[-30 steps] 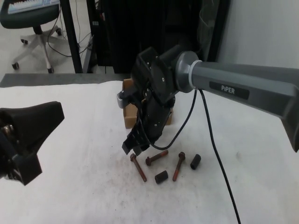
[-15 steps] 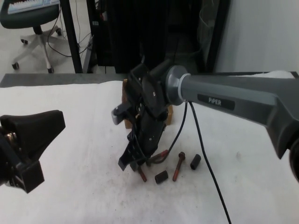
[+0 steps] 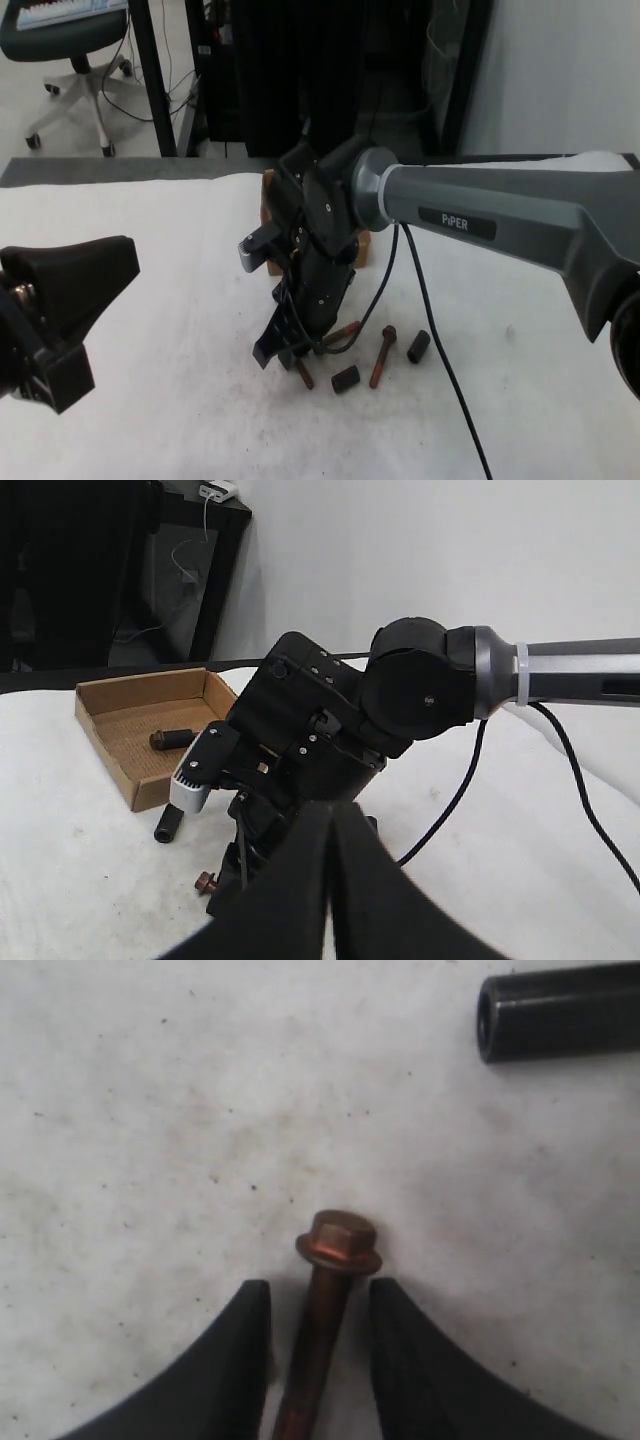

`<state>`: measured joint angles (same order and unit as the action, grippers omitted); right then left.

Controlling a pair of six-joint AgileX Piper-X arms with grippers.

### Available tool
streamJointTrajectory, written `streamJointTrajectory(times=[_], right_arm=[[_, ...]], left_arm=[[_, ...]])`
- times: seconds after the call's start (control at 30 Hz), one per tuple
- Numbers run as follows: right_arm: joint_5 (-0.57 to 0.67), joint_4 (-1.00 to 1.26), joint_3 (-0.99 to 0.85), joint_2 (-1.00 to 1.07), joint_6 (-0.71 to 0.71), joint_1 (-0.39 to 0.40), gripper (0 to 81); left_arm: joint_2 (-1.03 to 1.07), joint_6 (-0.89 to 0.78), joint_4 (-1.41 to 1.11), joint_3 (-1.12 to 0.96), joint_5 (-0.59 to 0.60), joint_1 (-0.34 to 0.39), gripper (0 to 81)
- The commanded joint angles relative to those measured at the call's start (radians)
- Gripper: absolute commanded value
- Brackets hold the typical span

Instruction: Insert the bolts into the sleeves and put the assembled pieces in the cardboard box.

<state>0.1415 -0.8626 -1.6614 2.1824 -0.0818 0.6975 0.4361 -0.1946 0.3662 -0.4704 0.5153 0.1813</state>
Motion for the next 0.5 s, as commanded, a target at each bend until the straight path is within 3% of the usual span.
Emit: streamJointTrajectory(times=[0.0,0.27,0.37,0.47], right_arm=[[0.007,0.029,-0.007,0.0,-0.006,0.003,31.9],[0.007,0.027,-0.007,0.0,-0.006,0.001,30.0],[0.007,0.019,-0.007,0.0,-0.009,0.001,20.4],[0.007,0.001,-0.007,0.003,-0.034,0.001,1.0]], left_arm=[[-0.009,0.009,-0.003,-0.009,-0.006,-0.004,0.3],[-0.009,0.009,-0.003,-0.009,-0.006,-0.004,0.3],[-0.009,0.009,-0.003,-0.009,-0.006,-0.004,0.3],[-0.009,0.009,-0.003,-0.009,-0.006,-0.004,0.3]])
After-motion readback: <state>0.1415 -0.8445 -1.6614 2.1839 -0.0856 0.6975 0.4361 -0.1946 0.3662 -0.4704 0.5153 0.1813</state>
